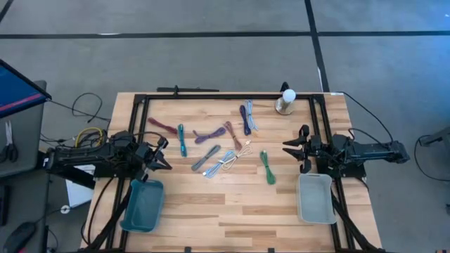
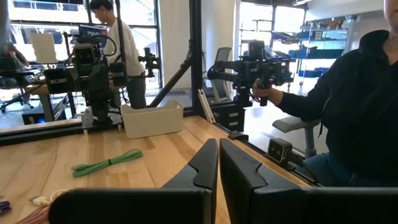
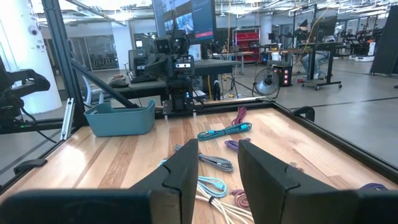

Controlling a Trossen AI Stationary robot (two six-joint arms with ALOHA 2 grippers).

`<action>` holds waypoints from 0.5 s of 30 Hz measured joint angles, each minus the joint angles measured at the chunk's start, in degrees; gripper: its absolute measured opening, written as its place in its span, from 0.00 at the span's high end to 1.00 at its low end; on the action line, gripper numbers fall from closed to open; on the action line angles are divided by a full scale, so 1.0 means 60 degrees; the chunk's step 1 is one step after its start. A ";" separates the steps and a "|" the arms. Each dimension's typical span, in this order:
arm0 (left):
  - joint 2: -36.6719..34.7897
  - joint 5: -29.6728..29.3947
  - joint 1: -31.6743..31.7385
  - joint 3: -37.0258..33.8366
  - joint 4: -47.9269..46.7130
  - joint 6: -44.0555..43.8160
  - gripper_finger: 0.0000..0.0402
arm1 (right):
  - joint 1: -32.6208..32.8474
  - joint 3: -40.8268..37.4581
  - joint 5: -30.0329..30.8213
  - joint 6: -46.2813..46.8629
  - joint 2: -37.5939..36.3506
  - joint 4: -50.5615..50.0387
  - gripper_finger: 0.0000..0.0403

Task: Pick & Place USB Port
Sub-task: Put the light blue USB cable into the gray bin

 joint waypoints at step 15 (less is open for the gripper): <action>-0.0003 -0.0389 -0.0002 0.0001 0.0472 0.0104 0.96 | -0.0063 0.0412 0.1648 0.0914 0.0004 -0.0042 0.73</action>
